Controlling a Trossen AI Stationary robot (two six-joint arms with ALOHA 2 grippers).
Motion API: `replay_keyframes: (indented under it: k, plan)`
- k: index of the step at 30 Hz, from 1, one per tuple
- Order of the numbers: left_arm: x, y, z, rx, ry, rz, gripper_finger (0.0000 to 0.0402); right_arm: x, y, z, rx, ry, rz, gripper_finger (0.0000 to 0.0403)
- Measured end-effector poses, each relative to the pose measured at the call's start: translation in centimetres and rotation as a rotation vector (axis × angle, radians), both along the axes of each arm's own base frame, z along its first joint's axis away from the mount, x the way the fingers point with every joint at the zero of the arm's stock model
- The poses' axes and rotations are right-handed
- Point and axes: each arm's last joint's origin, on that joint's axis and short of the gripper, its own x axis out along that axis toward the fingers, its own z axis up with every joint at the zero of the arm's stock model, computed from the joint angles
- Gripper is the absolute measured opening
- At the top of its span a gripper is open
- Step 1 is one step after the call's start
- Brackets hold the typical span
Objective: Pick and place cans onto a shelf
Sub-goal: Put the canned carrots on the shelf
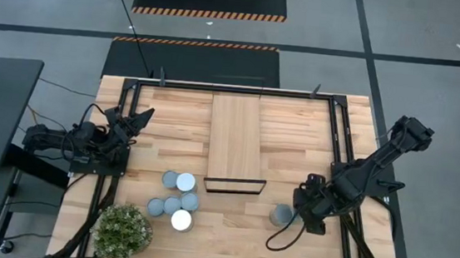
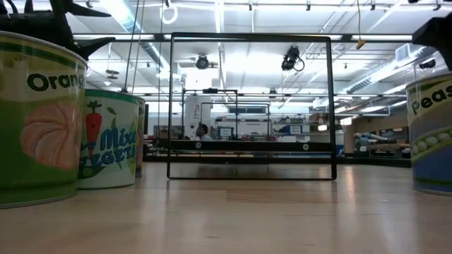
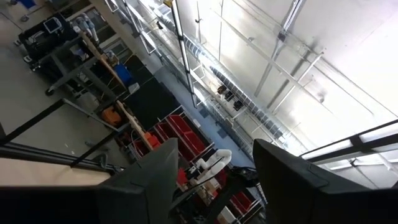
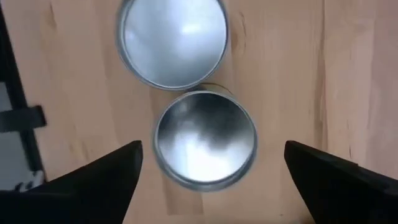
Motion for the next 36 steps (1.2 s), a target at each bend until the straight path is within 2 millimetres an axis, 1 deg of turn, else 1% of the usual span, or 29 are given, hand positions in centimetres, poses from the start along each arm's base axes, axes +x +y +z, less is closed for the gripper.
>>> replay_keyframes:
  k: [6,13,18,21,25,30,36]
  plan:
    - [0.0,0.0,0.0,-0.001,0.000,0.000,0.0215,-0.3,-0.2,-1.2,-0.026,0.015,0.067,0.0399]
    - [0.0,0.0,0.0,0.002,-0.001,-0.006,0.0215,0.1,0.1,-1.2,-0.004,-0.026,0.138,0.0399]
    - [0.0,-0.1,0.0,0.013,-0.002,-0.025,0.0215,0.0,0.2,-1.2,-0.030,-0.047,0.159,0.0398]
    - [0.0,-0.1,0.0,0.014,-0.002,-0.025,0.0215,0.1,0.6,-1.2,-0.051,-0.083,0.206,0.0398]
    - [0.0,-0.1,0.0,0.017,-0.003,-0.031,0.0215,0.1,1.2,-1.6,-0.047,-0.080,0.246,0.0398]
    - [0.1,-0.1,0.0,0.020,-0.004,-0.038,0.0215,-0.1,1.8,-2.3,-0.093,-0.060,0.273,0.0398]
    - [0.1,-0.1,0.0,0.020,-0.004,-0.039,0.0215,0.4,2.4,-3.8,-0.153,-0.020,0.296,0.0398]
